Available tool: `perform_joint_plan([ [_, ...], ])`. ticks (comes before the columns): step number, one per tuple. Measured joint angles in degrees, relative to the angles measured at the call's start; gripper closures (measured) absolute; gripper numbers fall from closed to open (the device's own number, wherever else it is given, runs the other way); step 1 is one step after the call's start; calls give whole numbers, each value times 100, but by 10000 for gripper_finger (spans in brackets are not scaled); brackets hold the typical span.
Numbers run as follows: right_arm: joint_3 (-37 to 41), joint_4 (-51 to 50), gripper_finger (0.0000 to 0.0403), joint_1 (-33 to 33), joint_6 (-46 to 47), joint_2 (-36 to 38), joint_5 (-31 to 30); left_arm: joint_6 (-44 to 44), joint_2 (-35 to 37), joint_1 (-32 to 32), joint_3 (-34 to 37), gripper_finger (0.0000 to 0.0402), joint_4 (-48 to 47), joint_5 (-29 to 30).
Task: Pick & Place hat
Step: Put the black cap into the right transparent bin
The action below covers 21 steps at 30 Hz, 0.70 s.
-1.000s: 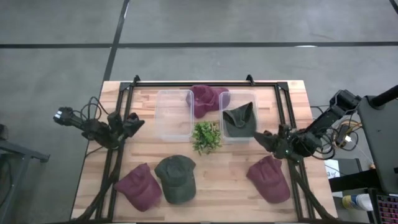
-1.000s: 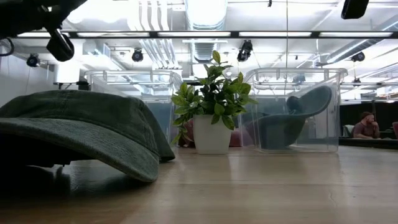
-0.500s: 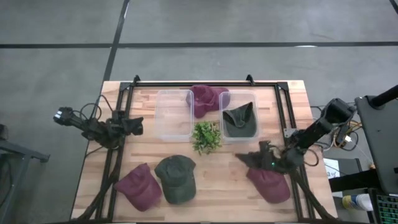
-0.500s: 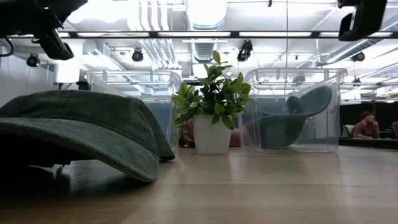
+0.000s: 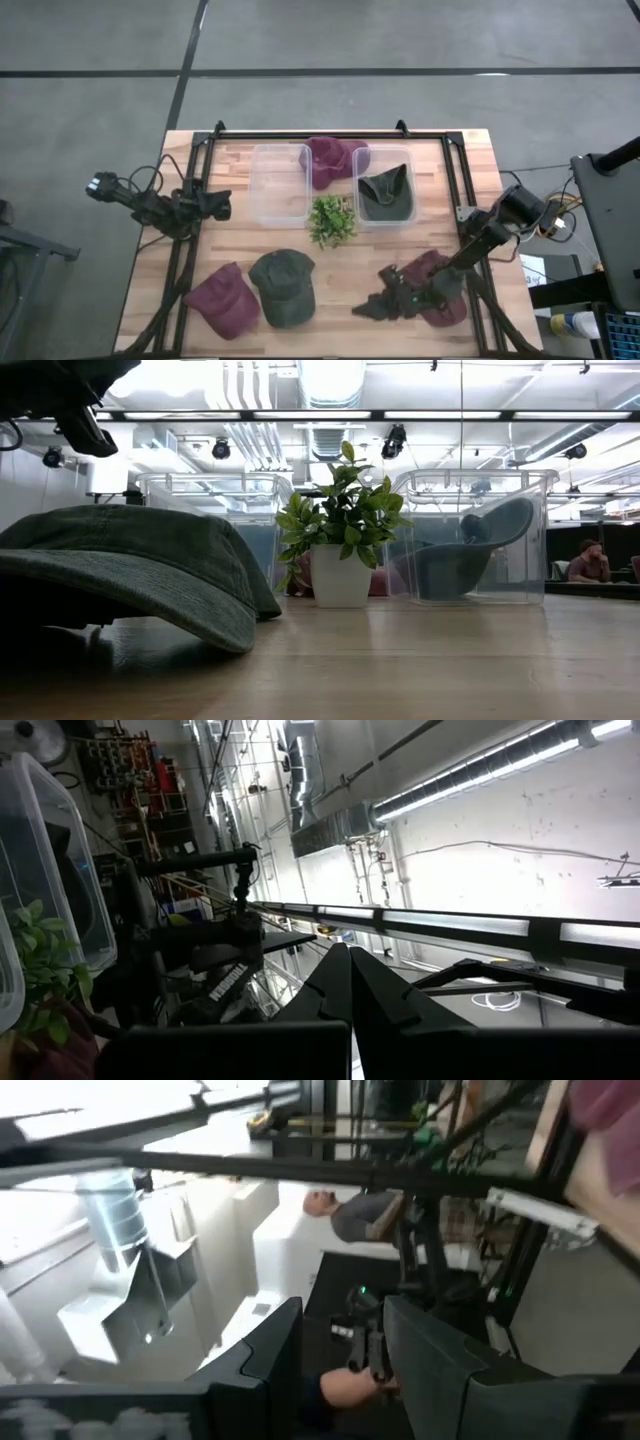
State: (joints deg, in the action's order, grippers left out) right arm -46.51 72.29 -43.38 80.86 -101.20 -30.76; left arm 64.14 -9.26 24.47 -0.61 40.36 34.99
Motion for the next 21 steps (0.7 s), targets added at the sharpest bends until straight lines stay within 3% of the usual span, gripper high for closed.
perform_joint_plan([
  [5, -865, -13, 266, 4, 63, -756, 82, -2, -2, 0, 1, 402, -4, 211],
  [9, -1603, -422, 268, 52, 956, -1354, 81, 0, -2, 0, -2, 402, -6, 227],
  [21, -3610, -3533, 257, 72, 3457, -2636, -721, 0, -2, 0, 1, 402, -8, 95],
])
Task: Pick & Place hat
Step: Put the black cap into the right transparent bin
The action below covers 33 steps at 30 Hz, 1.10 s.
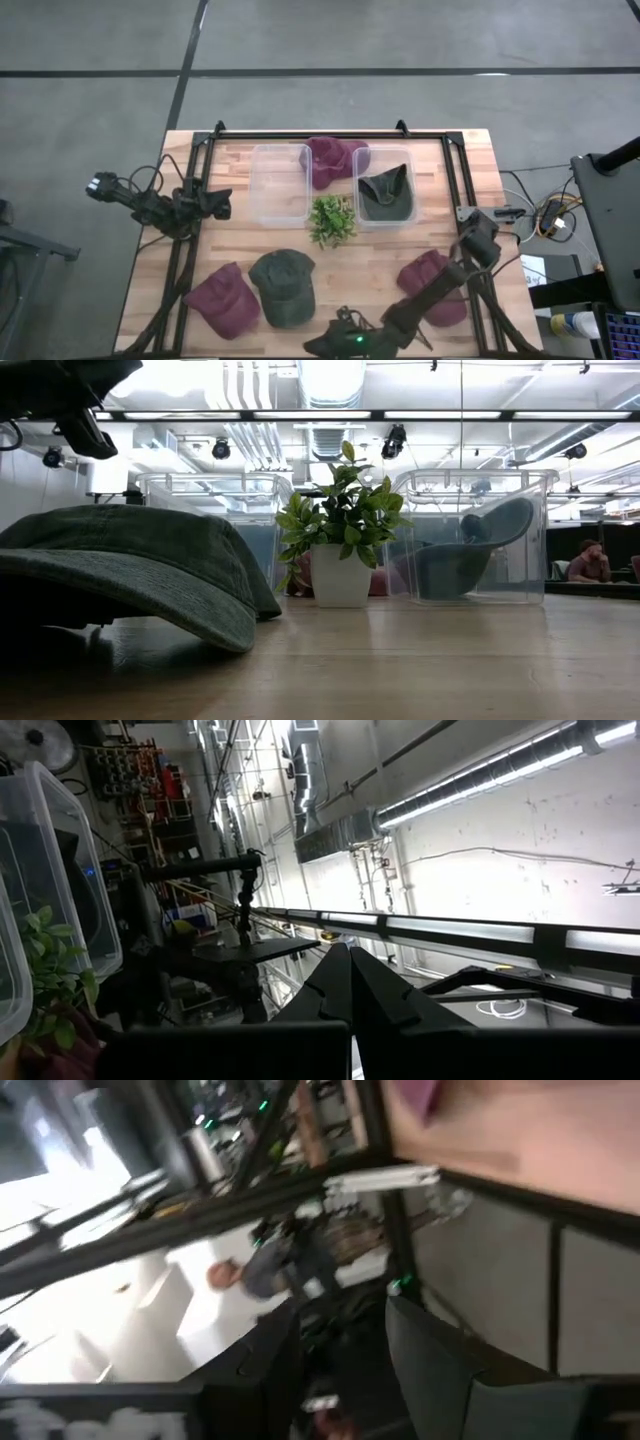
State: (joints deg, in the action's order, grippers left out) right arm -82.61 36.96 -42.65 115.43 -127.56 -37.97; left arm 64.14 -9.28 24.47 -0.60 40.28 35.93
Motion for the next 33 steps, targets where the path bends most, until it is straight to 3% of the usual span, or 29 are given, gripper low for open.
perform_joint_plan([
  [12, -447, -2078, 168, 303, 1086, 44, 279, -46, -2, 0, 0, 402, -9, -3],
  [21, -448, -2612, 173, 548, 1427, 71, 1224, -48, -2, 0, -2, 402, 4, -5],
  [33, -444, -3312, 174, 774, 1621, 76, 1722, -50, -2, 0, 0, 402, 3, -12],
])
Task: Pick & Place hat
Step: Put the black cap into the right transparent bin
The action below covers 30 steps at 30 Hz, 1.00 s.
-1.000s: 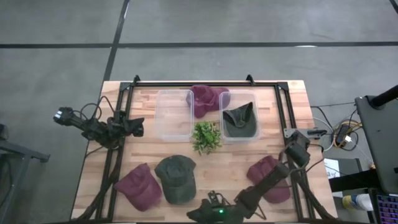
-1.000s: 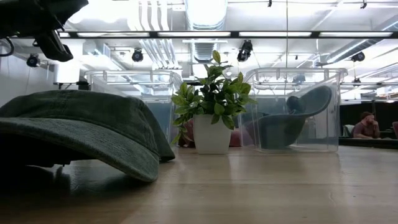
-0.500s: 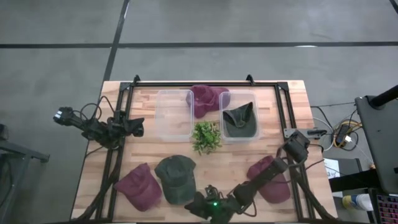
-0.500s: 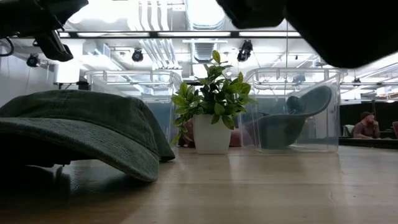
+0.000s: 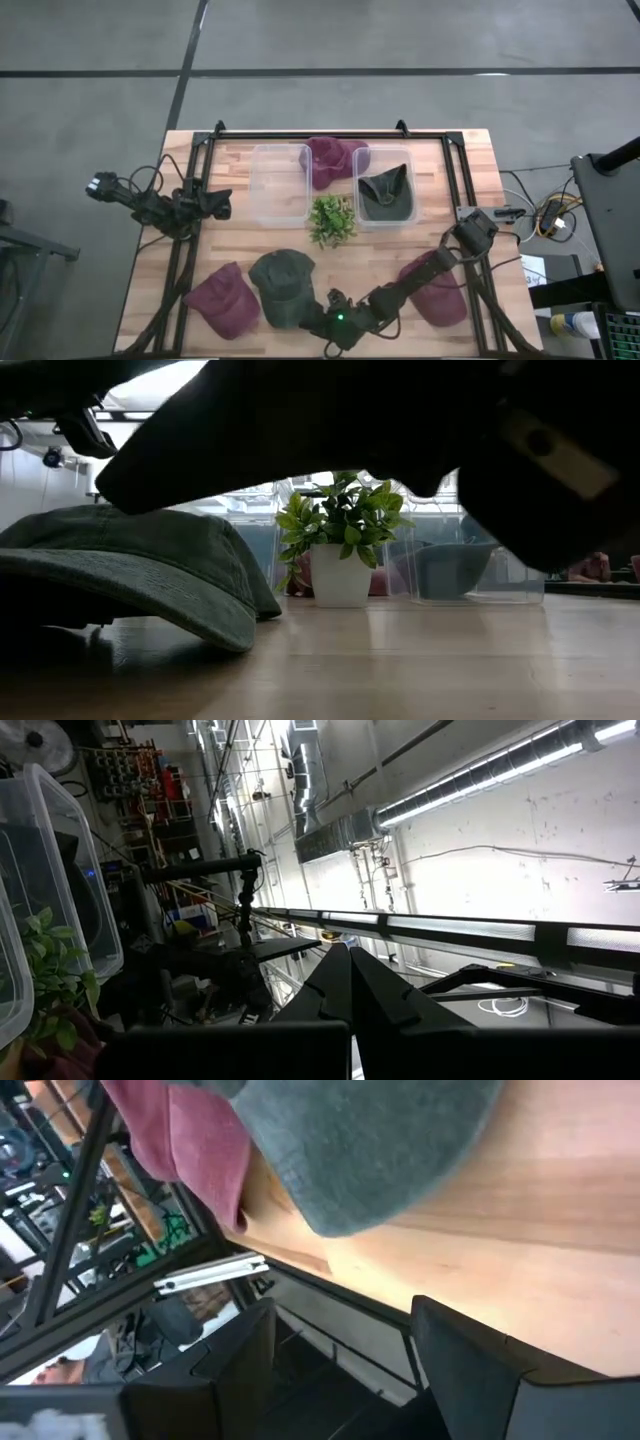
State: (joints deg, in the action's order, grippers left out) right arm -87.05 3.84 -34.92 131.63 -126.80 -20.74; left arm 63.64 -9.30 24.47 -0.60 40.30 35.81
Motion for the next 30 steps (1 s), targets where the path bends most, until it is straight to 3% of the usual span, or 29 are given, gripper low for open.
perform_joint_plan([
  [17, 2, -315, 174, 251, -87, -7, 636, -2, 0, 0, 0, 402, -1, 0],
  [30, -248, -164, 174, 350, -109, -311, 718, 0, 5, -1, -1, 402, 1, 18],
])
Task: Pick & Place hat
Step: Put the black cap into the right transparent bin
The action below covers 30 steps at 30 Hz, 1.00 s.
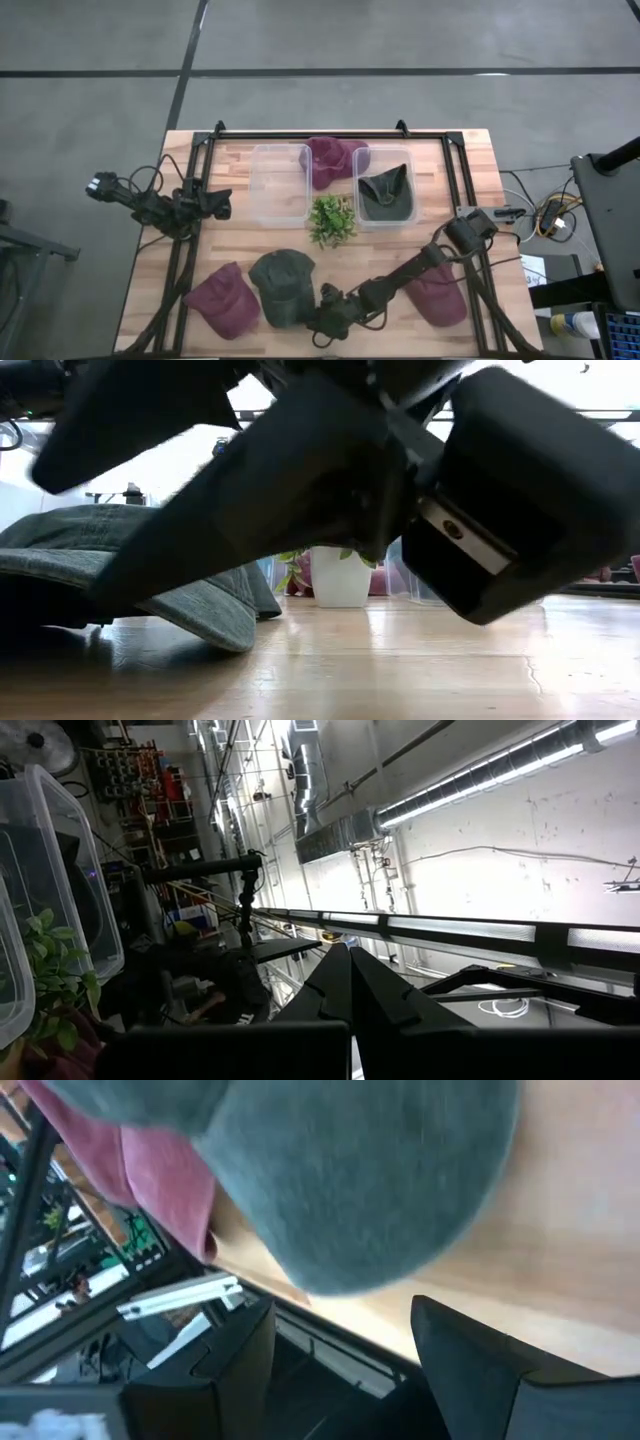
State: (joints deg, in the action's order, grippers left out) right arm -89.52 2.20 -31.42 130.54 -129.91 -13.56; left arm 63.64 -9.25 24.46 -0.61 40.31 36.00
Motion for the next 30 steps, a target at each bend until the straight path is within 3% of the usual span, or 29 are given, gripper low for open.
perform_joint_plan([
  [11, -799, -67, 174, 19, 90, -711, -252, 2, 12, -1, 1, 402, 40, 8],
  [19, -1148, -525, 192, 20, -42, -832, -1435, 58, 12, -1, 0, 402, 48, 8],
  [23, -1217, -638, 239, 28, -140, -825, -1632, 66, 12, -1, -1, 402, 48, 8],
  [28, -1203, -831, 357, 13, -353, -815, -2002, 72, 12, -1, -1, 402, 48, 6],
  [30, -1203, -817, 381, 19, -462, -811, -2302, 72, 12, -1, -1, 402, 47, 6],
])
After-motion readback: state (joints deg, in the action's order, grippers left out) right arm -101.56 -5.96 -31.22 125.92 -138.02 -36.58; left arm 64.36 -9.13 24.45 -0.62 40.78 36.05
